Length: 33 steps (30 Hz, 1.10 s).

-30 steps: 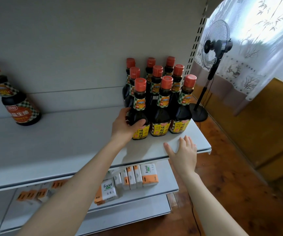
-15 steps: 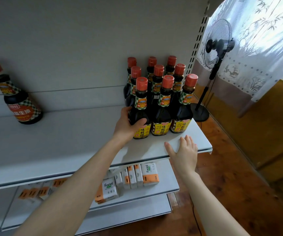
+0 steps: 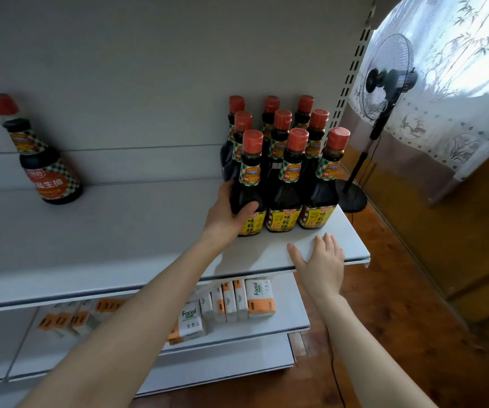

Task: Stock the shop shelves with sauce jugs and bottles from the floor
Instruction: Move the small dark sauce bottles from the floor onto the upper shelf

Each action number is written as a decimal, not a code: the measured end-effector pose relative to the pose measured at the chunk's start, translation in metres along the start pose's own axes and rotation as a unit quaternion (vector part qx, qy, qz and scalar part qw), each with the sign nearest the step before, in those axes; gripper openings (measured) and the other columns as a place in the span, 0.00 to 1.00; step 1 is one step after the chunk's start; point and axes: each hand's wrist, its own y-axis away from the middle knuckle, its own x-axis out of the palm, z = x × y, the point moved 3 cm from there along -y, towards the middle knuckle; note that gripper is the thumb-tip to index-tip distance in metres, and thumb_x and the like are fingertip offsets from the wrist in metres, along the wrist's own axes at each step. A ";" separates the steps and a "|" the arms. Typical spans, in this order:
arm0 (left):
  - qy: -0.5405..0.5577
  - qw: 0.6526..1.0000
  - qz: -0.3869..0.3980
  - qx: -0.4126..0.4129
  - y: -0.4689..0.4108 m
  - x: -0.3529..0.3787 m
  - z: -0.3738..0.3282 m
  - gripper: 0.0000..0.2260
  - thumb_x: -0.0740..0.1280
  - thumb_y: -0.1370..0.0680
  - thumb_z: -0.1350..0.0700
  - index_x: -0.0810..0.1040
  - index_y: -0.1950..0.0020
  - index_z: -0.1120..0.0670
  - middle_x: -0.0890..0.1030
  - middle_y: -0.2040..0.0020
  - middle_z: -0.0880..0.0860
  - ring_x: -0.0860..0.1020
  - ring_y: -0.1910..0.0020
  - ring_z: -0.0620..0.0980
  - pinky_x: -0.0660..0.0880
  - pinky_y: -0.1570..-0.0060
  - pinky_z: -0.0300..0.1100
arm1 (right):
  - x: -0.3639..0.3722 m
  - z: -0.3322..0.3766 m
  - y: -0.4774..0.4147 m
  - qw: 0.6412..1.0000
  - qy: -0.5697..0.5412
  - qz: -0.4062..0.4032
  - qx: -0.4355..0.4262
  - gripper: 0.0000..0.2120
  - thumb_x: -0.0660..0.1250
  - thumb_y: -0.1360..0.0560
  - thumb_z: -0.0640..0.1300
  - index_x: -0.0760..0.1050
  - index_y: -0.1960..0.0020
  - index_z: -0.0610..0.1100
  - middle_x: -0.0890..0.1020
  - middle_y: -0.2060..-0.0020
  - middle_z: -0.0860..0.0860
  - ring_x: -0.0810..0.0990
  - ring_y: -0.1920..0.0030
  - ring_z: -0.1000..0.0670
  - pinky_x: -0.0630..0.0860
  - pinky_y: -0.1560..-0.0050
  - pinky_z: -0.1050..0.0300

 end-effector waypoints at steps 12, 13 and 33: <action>-0.389 0.920 -0.003 0.050 0.072 -0.133 0.061 0.39 0.46 0.29 0.36 0.70 0.34 0.66 0.69 0.32 0.67 0.66 0.30 0.63 0.62 0.34 0.57 | -0.005 0.057 0.034 0.994 -0.039 0.030 -0.098 0.25 0.63 0.24 0.51 0.69 0.34 0.35 0.72 0.34 0.39 0.65 0.30 0.41 0.57 0.29 0.43; -0.396 0.917 -0.012 0.037 0.085 -0.153 0.071 0.38 0.47 0.28 0.37 0.71 0.35 0.66 0.70 0.33 0.67 0.67 0.31 0.64 0.63 0.35 0.58 | 0.000 0.073 0.042 0.992 -0.048 0.035 -0.113 0.25 0.64 0.24 0.50 0.69 0.35 0.34 0.72 0.35 0.39 0.65 0.31 0.41 0.58 0.29 0.44; -0.392 0.800 -0.294 -0.346 0.545 -0.501 0.247 0.28 0.55 0.21 0.42 0.59 0.25 0.56 0.58 0.24 0.56 0.54 0.24 0.52 0.52 0.28 0.51 | 0.160 0.450 0.383 0.836 -0.129 0.269 -0.460 0.27 0.67 0.29 0.53 0.74 0.43 0.30 0.78 0.45 0.33 0.75 0.42 0.35 0.69 0.40 0.47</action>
